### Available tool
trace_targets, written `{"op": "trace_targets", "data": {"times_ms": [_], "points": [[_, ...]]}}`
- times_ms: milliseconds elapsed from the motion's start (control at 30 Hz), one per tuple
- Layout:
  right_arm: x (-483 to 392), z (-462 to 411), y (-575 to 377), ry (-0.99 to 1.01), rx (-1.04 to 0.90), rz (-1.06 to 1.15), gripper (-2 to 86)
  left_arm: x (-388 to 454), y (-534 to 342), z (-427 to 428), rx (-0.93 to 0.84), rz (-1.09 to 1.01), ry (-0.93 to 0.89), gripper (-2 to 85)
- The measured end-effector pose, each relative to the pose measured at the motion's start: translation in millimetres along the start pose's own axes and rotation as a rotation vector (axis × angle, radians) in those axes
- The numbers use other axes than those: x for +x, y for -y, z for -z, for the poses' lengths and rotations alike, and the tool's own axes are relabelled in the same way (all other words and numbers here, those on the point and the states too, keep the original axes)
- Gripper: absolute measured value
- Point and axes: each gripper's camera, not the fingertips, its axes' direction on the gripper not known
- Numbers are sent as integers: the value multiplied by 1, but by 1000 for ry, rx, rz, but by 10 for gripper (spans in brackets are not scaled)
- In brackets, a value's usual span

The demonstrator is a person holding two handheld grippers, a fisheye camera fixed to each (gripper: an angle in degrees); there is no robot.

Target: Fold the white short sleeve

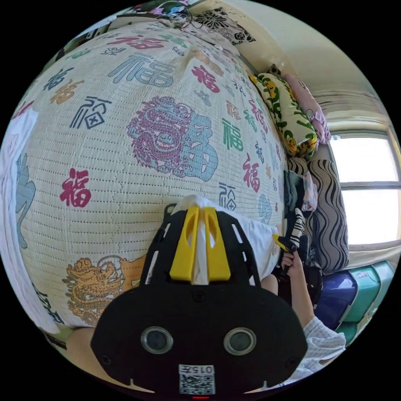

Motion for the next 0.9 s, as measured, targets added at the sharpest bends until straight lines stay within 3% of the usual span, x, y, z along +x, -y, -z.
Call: {"op": "trace_targets", "data": {"times_ms": [167,300,433,567,767,900], "points": [[4,12,-1,-109,12,9,3,-14,18,18,28,29,84,15],[2,15,-22,-90,40,27,30,-19,13,21,9,36,82,86],[-6,36,-81,-23,66,114,51,-23,-39,63,14,7,-25,105],[-17,21,-145,32,-9,183,61,-24,-109,65,-91,1,-25,107],[-34,-33,-176,-251,-101,184,72,-19,-149,18,-303,-48,150,96],[-38,-48,-175,-243,-120,187,45,-8,-157,14,-282,-117,253,49]]}}
